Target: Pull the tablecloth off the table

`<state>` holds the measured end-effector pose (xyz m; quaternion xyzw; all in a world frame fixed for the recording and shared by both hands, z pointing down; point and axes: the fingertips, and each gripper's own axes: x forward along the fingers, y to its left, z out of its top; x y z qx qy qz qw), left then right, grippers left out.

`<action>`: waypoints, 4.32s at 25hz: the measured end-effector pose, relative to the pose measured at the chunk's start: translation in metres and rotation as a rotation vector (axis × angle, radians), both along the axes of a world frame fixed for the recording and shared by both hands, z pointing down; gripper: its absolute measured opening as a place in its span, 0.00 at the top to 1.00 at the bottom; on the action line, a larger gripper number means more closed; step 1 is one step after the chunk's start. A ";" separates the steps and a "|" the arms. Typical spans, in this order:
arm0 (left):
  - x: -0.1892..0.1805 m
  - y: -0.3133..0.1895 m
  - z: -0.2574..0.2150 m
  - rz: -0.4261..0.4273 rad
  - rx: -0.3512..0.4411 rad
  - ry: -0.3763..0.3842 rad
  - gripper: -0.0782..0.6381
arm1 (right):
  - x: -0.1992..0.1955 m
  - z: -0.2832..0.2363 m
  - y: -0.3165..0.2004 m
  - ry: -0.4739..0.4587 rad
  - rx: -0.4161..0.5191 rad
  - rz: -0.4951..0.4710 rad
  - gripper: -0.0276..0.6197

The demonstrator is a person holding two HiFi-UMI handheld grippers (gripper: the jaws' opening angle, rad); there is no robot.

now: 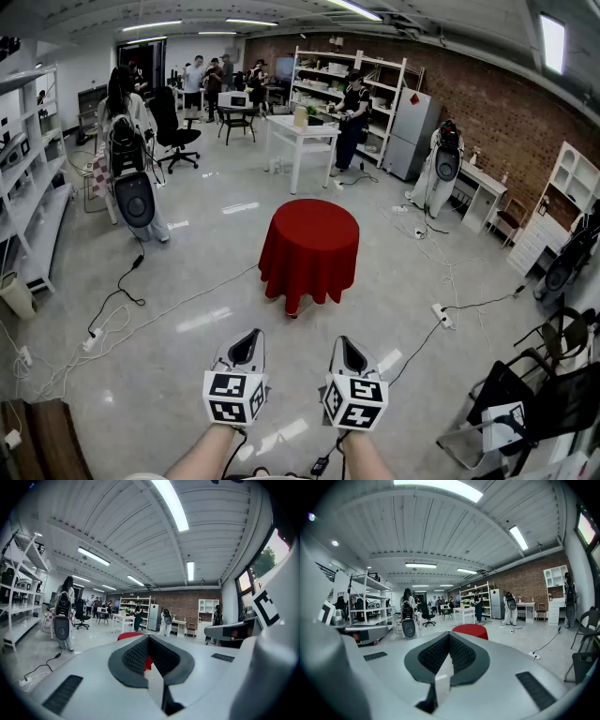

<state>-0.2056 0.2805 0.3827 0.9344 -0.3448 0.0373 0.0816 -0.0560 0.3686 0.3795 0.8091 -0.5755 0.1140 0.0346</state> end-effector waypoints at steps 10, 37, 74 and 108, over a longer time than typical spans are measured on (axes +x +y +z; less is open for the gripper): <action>-0.018 -0.008 0.007 -0.014 -0.010 0.000 0.87 | -0.011 0.005 -0.009 0.010 -0.005 0.028 0.92; 0.016 -0.091 0.026 -0.051 -0.033 -0.014 0.87 | 0.043 0.037 -0.086 -0.068 -0.032 0.042 0.92; 0.157 -0.245 0.042 -0.111 -0.063 -0.078 0.87 | 0.202 0.065 -0.249 -0.201 -0.065 -0.067 0.92; 0.264 -0.418 0.028 0.004 -0.040 -0.027 0.87 | 0.302 0.044 -0.386 -0.119 -0.038 0.068 0.92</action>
